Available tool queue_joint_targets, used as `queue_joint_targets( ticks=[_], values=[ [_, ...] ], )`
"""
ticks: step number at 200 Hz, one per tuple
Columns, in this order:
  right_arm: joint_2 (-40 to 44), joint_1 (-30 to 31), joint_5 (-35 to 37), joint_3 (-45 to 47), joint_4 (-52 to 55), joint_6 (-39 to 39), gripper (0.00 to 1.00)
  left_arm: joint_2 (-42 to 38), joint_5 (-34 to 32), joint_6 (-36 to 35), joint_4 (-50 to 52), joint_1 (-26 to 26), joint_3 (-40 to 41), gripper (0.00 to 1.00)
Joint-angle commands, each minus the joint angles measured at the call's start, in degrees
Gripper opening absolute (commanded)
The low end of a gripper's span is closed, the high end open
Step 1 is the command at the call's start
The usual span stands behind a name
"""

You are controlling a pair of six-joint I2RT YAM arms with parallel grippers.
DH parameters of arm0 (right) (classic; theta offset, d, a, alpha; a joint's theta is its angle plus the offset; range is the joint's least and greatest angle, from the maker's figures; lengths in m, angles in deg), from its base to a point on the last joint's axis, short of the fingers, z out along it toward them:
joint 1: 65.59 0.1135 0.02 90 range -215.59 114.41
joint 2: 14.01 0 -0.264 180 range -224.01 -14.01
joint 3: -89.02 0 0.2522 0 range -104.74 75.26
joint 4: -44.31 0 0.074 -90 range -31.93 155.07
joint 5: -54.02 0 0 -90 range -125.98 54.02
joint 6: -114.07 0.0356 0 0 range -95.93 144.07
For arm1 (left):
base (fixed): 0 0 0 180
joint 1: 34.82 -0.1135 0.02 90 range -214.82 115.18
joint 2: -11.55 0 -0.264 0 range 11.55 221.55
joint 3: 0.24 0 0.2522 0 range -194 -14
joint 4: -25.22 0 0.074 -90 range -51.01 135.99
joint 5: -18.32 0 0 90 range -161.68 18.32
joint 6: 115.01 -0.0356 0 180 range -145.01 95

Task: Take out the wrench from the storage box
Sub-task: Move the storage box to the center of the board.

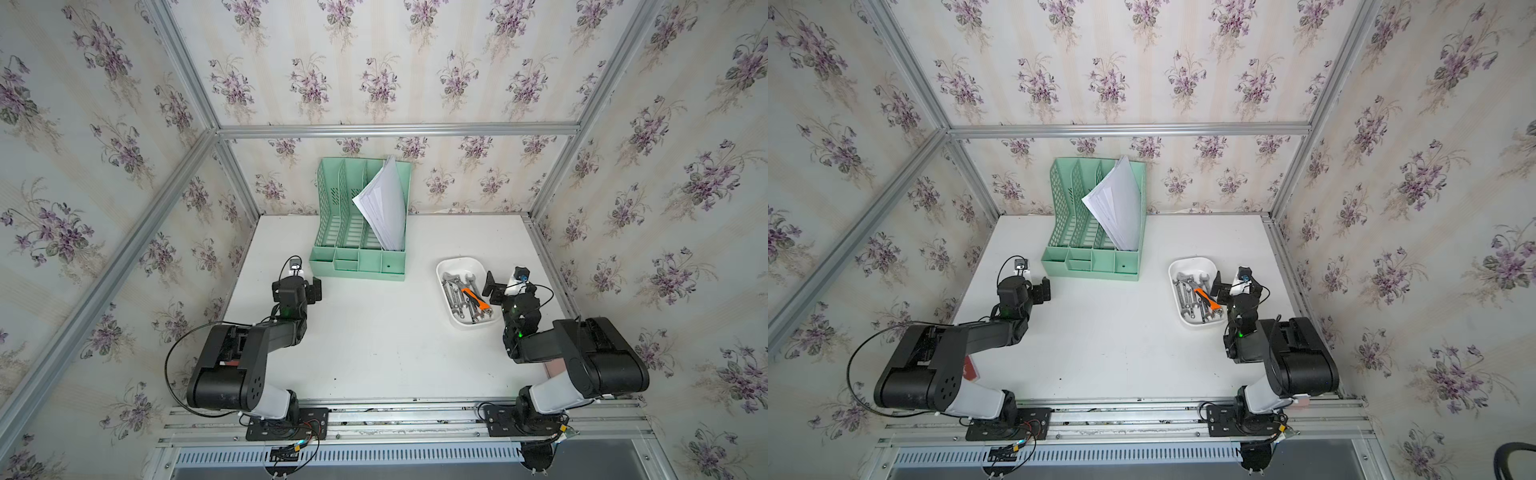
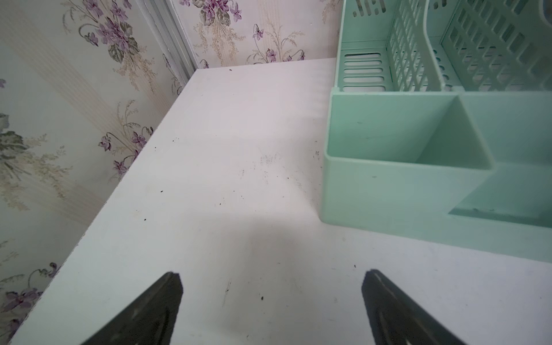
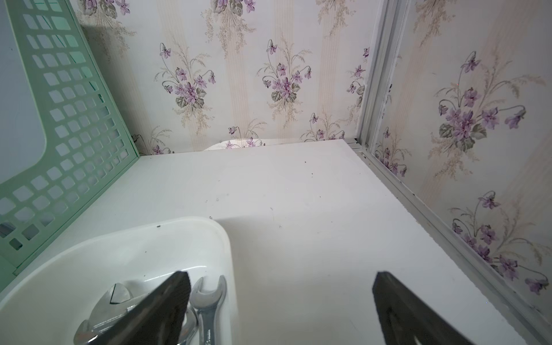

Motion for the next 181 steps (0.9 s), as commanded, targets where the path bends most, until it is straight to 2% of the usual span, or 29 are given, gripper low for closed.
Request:
queue_joint_targets(
  ticks=[1, 96, 122, 134, 156, 181],
  values=[
    [0.0, 0.1, -0.2, -0.1, -0.7, -0.1, 1.0, -0.2, -0.3, 0.3, -1.7, 0.1, 0.1, 0.99],
    [0.0, 0.0, -0.2, 0.0, -0.8, -0.1, 1.0, -0.3, -0.4, 0.3, -1.9, 0.0, 0.3, 0.99],
    [3.0, -0.1, -0.6, -0.4, 2.3, -0.3, 1.0, -3.4, 0.0, -0.8, -1.3, 0.7, 1.0, 0.99],
    [6.8, 0.0, -2.1, -1.7, 8.1, -0.9, 1.0, -7.8, -5.7, 0.2, 5.9, 2.3, -1.4, 0.99],
    [13.9, 0.1, -1.9, -6.4, 22.4, 0.2, 1.0, -14.1, -9.9, 4.9, 21.0, 2.6, -7.5, 0.99],
    [18.6, 0.1, -4.5, -15.4, 43.5, 9.4, 1.0, -15.6, -8.3, 16.6, 43.1, 2.8, -19.2, 0.99]
  ],
)
